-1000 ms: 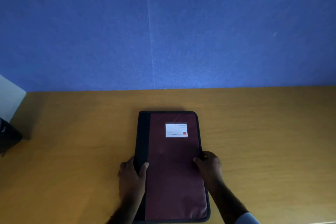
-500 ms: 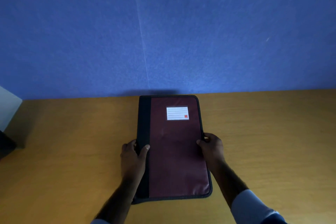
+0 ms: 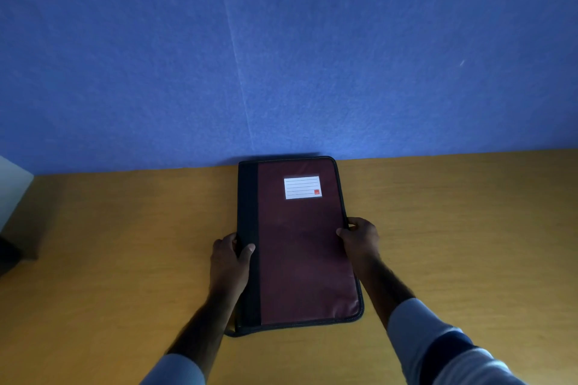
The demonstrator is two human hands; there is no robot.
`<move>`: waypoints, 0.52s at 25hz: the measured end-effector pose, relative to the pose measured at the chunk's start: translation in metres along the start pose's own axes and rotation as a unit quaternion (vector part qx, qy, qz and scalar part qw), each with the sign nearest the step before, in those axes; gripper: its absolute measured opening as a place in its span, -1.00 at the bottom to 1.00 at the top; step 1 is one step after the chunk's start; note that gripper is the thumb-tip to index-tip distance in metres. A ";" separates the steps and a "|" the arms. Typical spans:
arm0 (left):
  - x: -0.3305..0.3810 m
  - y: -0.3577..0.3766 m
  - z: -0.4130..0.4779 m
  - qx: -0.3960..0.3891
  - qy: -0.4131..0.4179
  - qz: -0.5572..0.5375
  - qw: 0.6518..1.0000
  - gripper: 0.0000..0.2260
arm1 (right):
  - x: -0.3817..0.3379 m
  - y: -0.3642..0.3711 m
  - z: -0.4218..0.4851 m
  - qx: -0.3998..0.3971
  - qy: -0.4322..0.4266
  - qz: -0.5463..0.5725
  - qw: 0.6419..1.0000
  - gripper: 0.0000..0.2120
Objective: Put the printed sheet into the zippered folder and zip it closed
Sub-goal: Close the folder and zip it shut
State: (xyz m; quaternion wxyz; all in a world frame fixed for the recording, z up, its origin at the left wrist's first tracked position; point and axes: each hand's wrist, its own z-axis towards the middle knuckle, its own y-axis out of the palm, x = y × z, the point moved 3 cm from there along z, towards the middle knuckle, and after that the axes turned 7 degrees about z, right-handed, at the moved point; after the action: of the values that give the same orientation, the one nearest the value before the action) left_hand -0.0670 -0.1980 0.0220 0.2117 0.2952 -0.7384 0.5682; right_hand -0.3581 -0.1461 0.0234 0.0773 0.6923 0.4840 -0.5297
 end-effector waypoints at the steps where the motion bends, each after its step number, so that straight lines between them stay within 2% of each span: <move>1: -0.002 0.001 0.001 -0.003 0.003 0.007 1.000 -0.56 | 0.001 0.001 0.000 0.002 0.002 -0.003 1.000 -0.61; 13: -0.004 0.004 0.017 -0.018 -0.007 0.027 0.999 -0.51 | 0.000 0.013 0.010 0.003 0.001 -0.021 1.000 -0.66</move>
State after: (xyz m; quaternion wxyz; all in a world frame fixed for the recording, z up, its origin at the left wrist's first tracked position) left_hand -0.0663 -0.2129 0.0117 0.1965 0.2750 -0.7577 0.5582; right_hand -0.3546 -0.1591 0.0137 0.0641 0.6827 0.4969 -0.5318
